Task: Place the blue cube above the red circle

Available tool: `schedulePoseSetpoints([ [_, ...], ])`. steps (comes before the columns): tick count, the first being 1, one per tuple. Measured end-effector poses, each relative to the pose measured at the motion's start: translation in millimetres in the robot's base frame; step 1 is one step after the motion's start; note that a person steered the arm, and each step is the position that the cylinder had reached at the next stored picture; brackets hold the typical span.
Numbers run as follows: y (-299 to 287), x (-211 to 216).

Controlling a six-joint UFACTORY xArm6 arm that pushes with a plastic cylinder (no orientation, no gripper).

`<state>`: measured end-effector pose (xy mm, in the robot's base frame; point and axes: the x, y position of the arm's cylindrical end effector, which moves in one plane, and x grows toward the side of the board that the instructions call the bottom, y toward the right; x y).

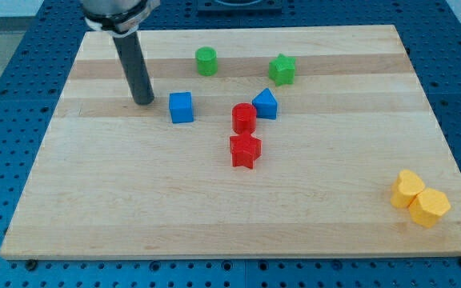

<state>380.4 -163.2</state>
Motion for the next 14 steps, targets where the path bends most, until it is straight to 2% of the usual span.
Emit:
schedulePoseSetpoints([
  [2, 11.9, 16.6],
  [6, 119.8, 16.2],
  [8, 121.9, 16.2],
  [11, 116.6, -4.9],
  [12, 116.8, -30.0],
  [14, 188.4, -32.6],
])
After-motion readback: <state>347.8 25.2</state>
